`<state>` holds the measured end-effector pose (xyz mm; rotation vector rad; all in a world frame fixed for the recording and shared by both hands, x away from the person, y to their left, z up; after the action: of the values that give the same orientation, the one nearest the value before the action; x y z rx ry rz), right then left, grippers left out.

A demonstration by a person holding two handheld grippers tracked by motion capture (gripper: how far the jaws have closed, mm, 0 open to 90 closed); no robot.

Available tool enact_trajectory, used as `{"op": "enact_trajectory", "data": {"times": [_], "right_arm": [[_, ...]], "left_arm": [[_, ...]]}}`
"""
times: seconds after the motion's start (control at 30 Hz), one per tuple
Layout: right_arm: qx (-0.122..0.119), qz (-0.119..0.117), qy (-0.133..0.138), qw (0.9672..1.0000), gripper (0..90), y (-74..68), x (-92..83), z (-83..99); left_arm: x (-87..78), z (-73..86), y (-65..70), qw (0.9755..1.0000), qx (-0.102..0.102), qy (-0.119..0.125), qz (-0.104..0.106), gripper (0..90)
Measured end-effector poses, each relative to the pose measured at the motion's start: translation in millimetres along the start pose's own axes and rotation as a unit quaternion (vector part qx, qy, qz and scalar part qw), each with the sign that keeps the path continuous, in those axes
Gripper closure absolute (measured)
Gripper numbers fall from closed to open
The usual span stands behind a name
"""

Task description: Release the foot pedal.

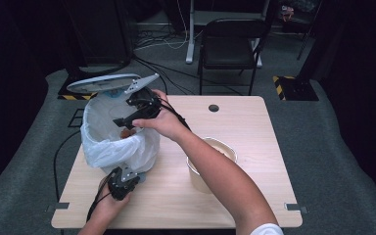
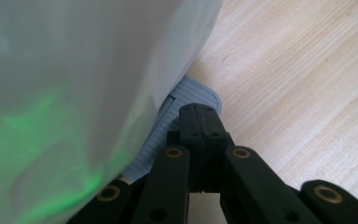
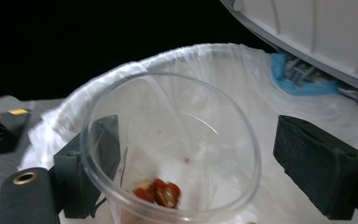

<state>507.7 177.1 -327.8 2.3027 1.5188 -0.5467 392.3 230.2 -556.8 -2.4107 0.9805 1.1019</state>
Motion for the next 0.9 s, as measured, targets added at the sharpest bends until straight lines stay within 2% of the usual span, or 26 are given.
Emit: {"op": "enact_trajectory", "data": {"times": [0.03, 0.07, 0.1, 0.17, 0.2, 0.23, 0.33, 0.37, 0.4, 0.53, 0.67, 0.73, 0.77, 0.83, 0.87, 0.9], "right_arm": [[-0.004, 0.003, -0.003, 1.0, 14.3, -1.0, 2.1, -0.1], [-0.016, 0.009, -0.012, 0.9998, 14.3, -6.1, 7.4, -0.2], [-0.016, 0.009, -0.012, 0.9998, 14.3, -6.1, 7.4, -0.2], [-0.015, -0.005, -0.018, 0.9997, 14.3, -12.4, 8.7, 0.0], [-0.015, -0.011, -0.024, 0.9995, 14.4, -13.5, 8.4, 1.1], [-0.032, -0.01, -0.055, 0.9979, 15.0, -12.5, 6.7, 7.2], [-0.044, -0.009, -0.067, 0.9968, 16.9, -10.6, 1.6, 11.1], [-0.042, -0.013, -0.071, 0.9965, 17.0, -10.2, -1.5, 12.2], [-0.049, -0.015, -0.075, 0.9959, 17.1, -9.1, -6.3, 13.2], [-0.043, -0.029, -0.075, 0.9958, 18.9, -5.5, -21.8, 14.1], [-0.04, -0.018, -0.086, 0.9953, 18.9, 2.5, -30.2, 18.5], [-0.036, -0.021, -0.075, 0.9963, 18.9, 3.6, -35.5, 19.3], [-0.032, -0.017, -0.061, 0.9975, 19.1, 5.7, -42.5, 19.7], [-0.031, -0.016, -0.058, 0.9977, 19.4, 6.8, -46.4, 20.7], [-0.031, -0.013, -0.056, 0.9979, 20.3, 7.8, -50.8, 22.4], [-0.033, -0.01, -0.055, 0.9979, 20.6, 9.1, -55.2, 24.8]], "left_arm": [[0.1, 0.6, 0.6, 1.0, -0.008, 0.001, 0.004, 90.0], [-0.5, 0.7, 0.2, 1.0, -0.006, -0.001, 0.006, 90.0], [-0.4, 0.4, -0.1, 1.0, -0.004, 0.002, 0.006, 90.0], [0.7, 0.4, 0.1, 0.9999, -0.006, 0.01, 0.003, 90.0], [0.2, -0.1, -0.9, 0.9999, 0.005, 0.009, 0.002, 90.0], [0.8, -0.2, -0.6, 0.9999, 0.001, 0.011, -0.003, 90.0], [1.5, 1.1, -0.9, 0.9999, -0.007, 0.007, -0.009, 90.0], [0.6, 0.5, 0.1, 1.0, -0.006, 0.007, 0.0, 90.0], [0.3, 0.3, 0.0, 1.0, -0.003, 0.006, 0.001, 90.0], [0.6, 0.4, 0.2, 1.0, -0.006, 0.007, 0.0, 90.0], [0.1, -0.1, -0.7, 1.0, 0.005, 0.007, 0.001, 90.0], [0.2, 0.0, -0.6, 1.0, 0.004, 0.009, 0.001, 90.0], [0.1, 0.1, -0.3, 1.0, 0.001, 0.009, 0.004, 90.0], [-0.4, 1.4, -0.3, 0.9999, -0.012, 0.006, 0.006, 90.0], [-0.3, 0.9, -1.2, 0.9998, -0.012, 0.014, 0.006, 89.9], [-2.5, 0.9, -3.3, 0.9999, -0.006, 0.008, 0.003, 87.1]]}}
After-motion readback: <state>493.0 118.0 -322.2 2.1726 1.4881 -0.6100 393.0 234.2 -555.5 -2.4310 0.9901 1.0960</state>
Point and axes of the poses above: each handheld gripper's, and its own axes: x roughly forward along the jaws, z roughly out of its underside, y roughly to its right, the point moved 7 cm from there along x, roughly forward along the jaws, and after that the axes turned 9 degrees about z, right-handed, at the moved point
